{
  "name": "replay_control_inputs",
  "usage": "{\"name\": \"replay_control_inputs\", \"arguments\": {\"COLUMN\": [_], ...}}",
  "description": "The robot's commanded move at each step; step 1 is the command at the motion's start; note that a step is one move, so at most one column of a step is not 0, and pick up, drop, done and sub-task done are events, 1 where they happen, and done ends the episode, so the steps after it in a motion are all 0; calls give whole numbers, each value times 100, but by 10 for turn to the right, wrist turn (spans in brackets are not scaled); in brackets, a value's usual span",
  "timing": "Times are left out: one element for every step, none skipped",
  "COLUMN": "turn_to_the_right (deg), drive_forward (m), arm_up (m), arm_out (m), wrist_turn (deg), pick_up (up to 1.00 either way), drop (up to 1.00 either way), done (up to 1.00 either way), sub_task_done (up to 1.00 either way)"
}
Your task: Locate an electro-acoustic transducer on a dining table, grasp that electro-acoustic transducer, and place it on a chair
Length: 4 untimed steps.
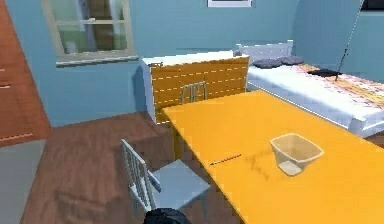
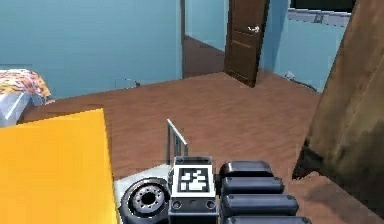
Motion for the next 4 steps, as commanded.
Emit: {"name": "replay_control_inputs", "arguments": {"turn_to_the_right": [-450,-90,0,450], "drive_forward": [0,0,20,0], "arm_up": [0,0,0,0], "arm_out": [0,0,0,0], "wrist_turn": [0,0,0,0], "pick_up": [0,0,0,0], "drop": [0,0,0,0], "done": [0,0,0,0], "sub_task_done": [0,0,0,0]}}
